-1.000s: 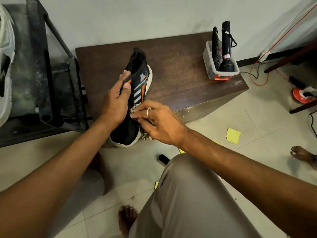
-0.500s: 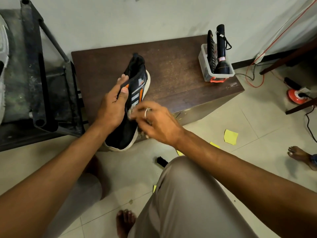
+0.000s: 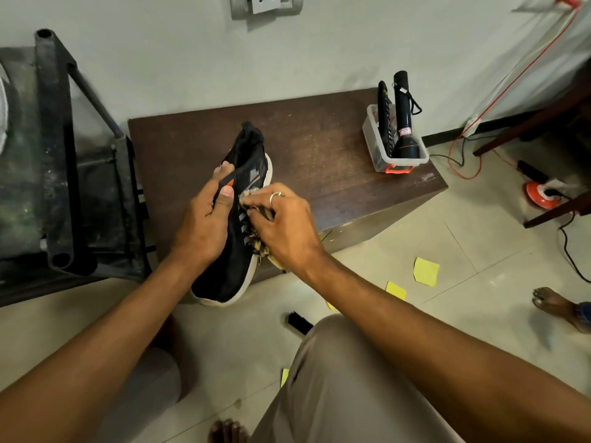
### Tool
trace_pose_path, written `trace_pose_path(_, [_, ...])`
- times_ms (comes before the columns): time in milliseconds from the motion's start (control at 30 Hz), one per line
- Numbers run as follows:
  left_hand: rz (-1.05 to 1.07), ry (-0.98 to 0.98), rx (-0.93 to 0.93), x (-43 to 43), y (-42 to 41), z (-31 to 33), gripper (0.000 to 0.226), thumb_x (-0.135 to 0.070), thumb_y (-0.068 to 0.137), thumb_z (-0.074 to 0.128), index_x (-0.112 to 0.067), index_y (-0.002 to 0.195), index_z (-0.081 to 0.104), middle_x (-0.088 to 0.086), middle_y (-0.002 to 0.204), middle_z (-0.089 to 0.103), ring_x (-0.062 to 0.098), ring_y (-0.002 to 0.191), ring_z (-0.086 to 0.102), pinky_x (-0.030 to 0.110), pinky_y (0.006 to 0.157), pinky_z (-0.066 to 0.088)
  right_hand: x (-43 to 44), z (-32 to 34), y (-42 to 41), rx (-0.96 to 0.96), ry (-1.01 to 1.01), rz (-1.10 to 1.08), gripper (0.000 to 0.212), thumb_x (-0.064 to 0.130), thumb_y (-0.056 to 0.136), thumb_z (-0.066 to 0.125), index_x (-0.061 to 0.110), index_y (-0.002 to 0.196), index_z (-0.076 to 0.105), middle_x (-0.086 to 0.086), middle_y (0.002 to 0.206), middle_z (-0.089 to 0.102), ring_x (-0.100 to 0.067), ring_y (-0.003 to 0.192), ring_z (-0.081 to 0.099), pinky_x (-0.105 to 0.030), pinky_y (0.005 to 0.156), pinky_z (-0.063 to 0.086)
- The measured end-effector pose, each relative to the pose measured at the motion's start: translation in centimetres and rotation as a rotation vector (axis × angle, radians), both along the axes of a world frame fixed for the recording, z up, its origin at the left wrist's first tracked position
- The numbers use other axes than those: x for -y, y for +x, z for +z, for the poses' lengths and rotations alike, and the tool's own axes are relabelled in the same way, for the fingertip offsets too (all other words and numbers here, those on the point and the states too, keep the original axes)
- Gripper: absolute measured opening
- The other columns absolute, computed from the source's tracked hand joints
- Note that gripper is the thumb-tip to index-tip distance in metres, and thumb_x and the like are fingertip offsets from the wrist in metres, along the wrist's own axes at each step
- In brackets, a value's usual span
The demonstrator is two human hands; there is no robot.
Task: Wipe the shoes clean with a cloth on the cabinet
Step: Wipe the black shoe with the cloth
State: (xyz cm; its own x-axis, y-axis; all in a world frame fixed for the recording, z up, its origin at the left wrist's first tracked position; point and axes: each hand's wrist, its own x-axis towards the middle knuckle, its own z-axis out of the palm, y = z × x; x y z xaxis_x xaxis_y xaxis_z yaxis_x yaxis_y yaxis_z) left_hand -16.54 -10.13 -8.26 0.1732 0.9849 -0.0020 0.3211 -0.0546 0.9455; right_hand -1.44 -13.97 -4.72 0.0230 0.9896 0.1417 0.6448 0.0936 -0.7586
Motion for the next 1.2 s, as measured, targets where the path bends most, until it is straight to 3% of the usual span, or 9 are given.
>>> trace_pose_path(233, [0.03,-0.023,0.01,0.3,0.2,0.4,0.044,-0.023,0.111,0.039,-0.018,0.155,0.042,-0.013,0.158,0.037,-0.012,0.141,0.027,0.0,0.11,0.021,-4.6,0.6,-0.6,0.003,0.078,-0.157,0.022,0.003,0.092,0.069,0.011,0.11,0.079,0.0,0.114,0.07,-0.009,0.103,0.067,-0.018,0.097,0.051])
trace_pose_path(467, [-0.023,-0.004,-0.049,0.3,0.2,0.2,0.046,-0.031,0.111,0.038,-0.024,0.157,0.039,-0.014,0.162,0.033,-0.004,0.149,0.022,0.008,0.117,0.02,-3.6,-0.3,1.4,0.088,0.163,0.031,0.02,0.003,0.092,0.07,0.011,0.107,0.079,0.0,0.113,0.07,-0.017,0.105,0.068,-0.04,0.093,0.057])
trace_pose_path(567, [0.001,-0.013,-0.038,0.4,0.1,0.5,0.046,-0.029,0.111,0.038,-0.023,0.156,0.039,-0.013,0.161,0.035,-0.005,0.148,0.025,0.008,0.117,0.021,-4.7,0.4,0.1,0.073,0.167,-0.052,0.02,0.002,0.091,0.069,0.009,0.106,0.079,-0.003,0.111,0.071,-0.018,0.105,0.068,-0.041,0.095,0.057])
trace_pose_path(700, [-0.018,-0.025,-0.043,0.4,0.0,0.6,0.046,-0.029,0.111,0.038,-0.027,0.157,0.037,-0.014,0.163,0.032,-0.006,0.148,0.022,0.019,0.123,0.02,-2.6,0.4,0.7,0.172,0.206,0.181,0.02,0.003,0.092,0.07,0.012,0.107,0.079,-0.001,0.113,0.071,-0.015,0.106,0.066,-0.031,0.095,0.055])
trace_pose_path(767, [-0.03,-0.023,-0.074,0.4,0.2,0.6,0.046,-0.031,0.111,0.038,-0.03,0.157,0.037,-0.015,0.164,0.029,-0.005,0.15,0.019,0.02,0.122,0.019,-4.3,0.5,1.9,0.193,0.178,0.124,0.02,0.003,0.092,0.069,0.013,0.107,0.078,0.0,0.113,0.071,-0.014,0.107,0.066,-0.035,0.097,0.056])
trace_pose_path(867, [-0.011,-0.027,-0.049,0.4,0.1,0.7,0.046,-0.031,0.111,0.038,-0.028,0.157,0.037,-0.016,0.163,0.031,-0.008,0.148,0.021,0.015,0.12,0.02,-4.7,0.8,0.8,0.157,0.159,0.036,0.02,0.002,0.091,0.068,0.011,0.105,0.079,-0.003,0.112,0.071,-0.017,0.106,0.067,-0.04,0.097,0.056])
trace_pose_path(1000, [-0.025,-0.022,-0.047,0.4,-0.1,0.6,0.046,-0.028,0.111,0.038,-0.027,0.157,0.037,-0.016,0.162,0.031,-0.008,0.148,0.022,0.013,0.12,0.02,-3.2,0.9,0.7,0.165,0.192,0.184,0.02,0.004,0.092,0.069,0.013,0.107,0.079,0.0,0.113,0.072,-0.013,0.105,0.066,-0.025,0.096,0.054])
trace_pose_path(1100, [-0.021,-0.022,-0.055,0.4,0.2,0.6,0.046,-0.03,0.111,0.039,-0.029,0.156,0.038,-0.016,0.163,0.03,-0.007,0.149,0.02,0.016,0.121,0.019,-4.9,0.7,1.8,0.096,0.139,0.004,0.02,0.002,0.092,0.069,0.011,0.106,0.08,-0.001,0.112,0.072,-0.012,0.104,0.068,-0.033,0.097,0.055])
trace_pose_path(1200, [-0.001,-0.025,-0.006,0.3,0.0,0.6,0.045,-0.025,0.111,0.039,-0.023,0.156,0.04,-0.013,0.162,0.034,-0.007,0.147,0.024,0.005,0.115,0.02,-2.9,0.3,0.4,0.019,0.11,0.028,0.02,-0.001,0.091,0.068,0.009,0.106,0.079,-0.003,0.112,0.072,-0.013,0.106,0.068,-0.034,0.099,0.055])
